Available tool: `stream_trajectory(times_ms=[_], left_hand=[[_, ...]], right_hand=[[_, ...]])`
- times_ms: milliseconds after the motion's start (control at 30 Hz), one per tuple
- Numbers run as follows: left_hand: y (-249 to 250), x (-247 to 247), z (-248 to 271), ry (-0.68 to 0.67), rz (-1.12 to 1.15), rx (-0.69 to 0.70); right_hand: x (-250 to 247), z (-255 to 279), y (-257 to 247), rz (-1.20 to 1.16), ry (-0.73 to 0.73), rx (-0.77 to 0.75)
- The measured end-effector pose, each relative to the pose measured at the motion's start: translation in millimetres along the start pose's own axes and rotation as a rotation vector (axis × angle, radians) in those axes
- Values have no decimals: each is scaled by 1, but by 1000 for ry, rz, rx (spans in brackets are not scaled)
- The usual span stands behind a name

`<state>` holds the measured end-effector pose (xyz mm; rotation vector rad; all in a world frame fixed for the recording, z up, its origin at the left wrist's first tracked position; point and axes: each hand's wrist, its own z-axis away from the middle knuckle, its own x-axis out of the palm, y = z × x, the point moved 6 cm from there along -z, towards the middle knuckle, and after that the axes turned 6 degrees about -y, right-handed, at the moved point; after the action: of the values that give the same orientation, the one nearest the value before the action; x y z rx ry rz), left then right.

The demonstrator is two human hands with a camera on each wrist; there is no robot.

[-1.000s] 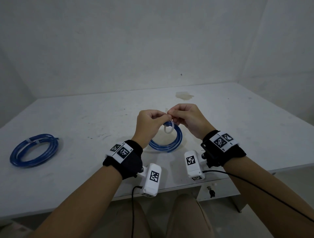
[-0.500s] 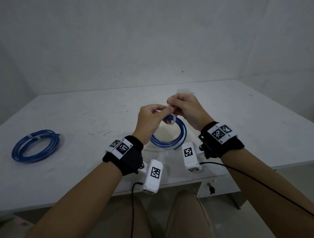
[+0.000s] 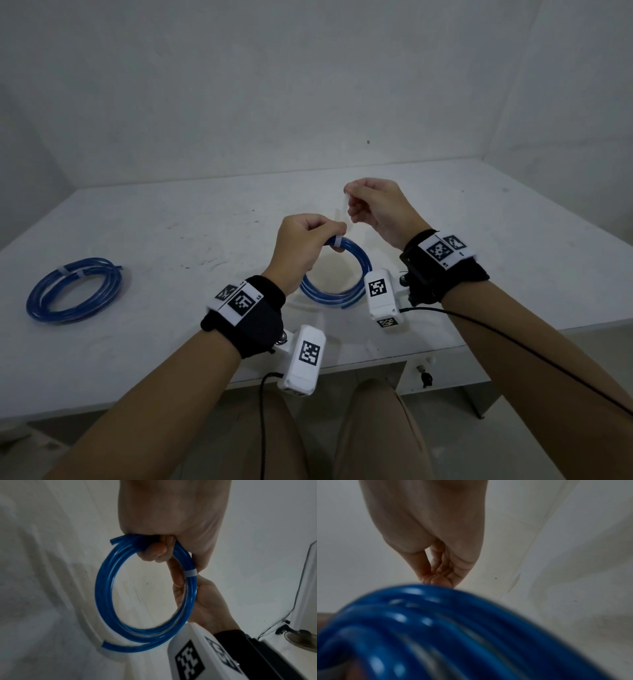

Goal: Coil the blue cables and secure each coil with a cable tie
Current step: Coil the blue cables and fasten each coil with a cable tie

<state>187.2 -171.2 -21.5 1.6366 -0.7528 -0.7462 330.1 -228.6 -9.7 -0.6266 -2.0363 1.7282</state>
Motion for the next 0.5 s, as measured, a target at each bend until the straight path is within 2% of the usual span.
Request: stream_trajectory(times_ms=[100,200,367,500], left_hand=[[0,-3,0,17,-10,0],[-3,-4,-3,23,-17,-20],[4,5,-1,13,23,13],[-5,4,-8,35,-3,-47]], right_hand=[[7,6,3,27,-115,63],[17,16,3,101,-234,44],[7,15,1,168,-109,-35],[4,12,5,247,-22,-30]])
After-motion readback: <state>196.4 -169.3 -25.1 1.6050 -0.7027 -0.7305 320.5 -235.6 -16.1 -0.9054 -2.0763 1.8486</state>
